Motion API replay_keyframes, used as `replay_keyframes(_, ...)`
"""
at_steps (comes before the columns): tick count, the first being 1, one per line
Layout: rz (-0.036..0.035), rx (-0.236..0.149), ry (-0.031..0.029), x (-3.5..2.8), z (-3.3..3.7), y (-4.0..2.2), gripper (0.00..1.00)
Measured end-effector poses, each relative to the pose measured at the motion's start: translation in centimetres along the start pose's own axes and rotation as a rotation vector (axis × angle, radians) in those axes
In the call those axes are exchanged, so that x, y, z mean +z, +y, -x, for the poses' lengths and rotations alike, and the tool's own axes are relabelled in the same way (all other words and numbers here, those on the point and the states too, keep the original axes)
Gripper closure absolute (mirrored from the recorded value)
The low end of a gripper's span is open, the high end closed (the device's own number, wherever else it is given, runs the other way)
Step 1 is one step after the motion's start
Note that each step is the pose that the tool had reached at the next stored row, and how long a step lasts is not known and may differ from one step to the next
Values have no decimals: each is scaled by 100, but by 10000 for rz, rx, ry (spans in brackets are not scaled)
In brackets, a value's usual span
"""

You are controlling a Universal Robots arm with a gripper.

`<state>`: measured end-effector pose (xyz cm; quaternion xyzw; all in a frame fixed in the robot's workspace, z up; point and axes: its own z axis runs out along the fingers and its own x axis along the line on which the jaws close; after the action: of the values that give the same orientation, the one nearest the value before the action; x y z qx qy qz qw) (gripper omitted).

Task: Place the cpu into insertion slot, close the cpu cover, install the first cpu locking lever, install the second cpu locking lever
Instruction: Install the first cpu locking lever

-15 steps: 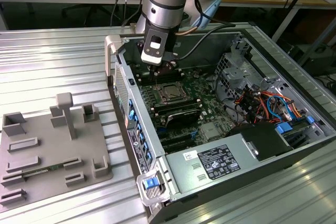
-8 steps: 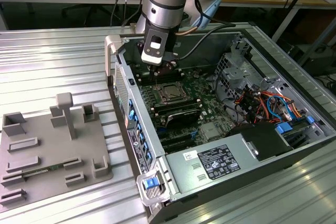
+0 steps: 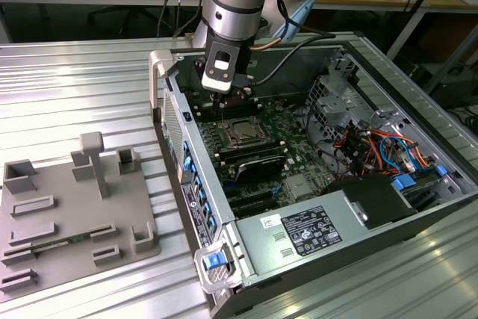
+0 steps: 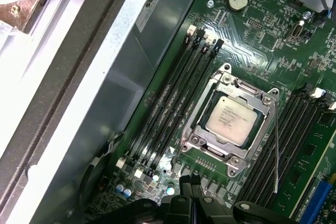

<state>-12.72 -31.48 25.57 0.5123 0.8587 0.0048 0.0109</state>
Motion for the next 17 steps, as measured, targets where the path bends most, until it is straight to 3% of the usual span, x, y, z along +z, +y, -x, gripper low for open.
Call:
replay_keyframes(11,2,-233,5,0,0,0,89)
replay_keyframes(17,10,-773,15,0,0,0,89)
